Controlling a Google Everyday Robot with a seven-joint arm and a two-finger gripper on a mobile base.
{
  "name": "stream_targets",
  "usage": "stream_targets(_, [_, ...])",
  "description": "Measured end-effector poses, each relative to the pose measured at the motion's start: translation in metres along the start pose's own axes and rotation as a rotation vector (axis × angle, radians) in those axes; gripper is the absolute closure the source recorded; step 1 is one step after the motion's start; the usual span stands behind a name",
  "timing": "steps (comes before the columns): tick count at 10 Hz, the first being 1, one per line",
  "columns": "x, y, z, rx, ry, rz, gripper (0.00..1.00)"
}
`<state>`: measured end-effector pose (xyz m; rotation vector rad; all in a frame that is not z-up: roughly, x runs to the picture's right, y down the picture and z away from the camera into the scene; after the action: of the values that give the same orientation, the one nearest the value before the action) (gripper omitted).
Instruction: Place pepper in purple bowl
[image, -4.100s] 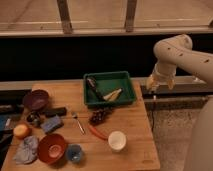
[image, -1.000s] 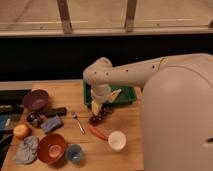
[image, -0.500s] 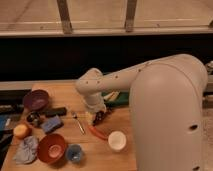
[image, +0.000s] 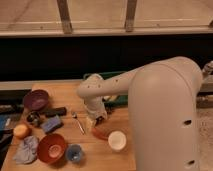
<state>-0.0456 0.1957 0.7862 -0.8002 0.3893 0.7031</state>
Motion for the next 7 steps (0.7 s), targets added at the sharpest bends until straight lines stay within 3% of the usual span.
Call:
stream_targets(2, [0.007,0.003,0.012,-0.015,0.030,0.017,0.35])
stream_targets(5, [0.016,0.005,0.026,0.017,0.100,0.039,0.35])
stream_targets(7, [0.020,0.002,0.040,0.005,0.127,0.059,0.35])
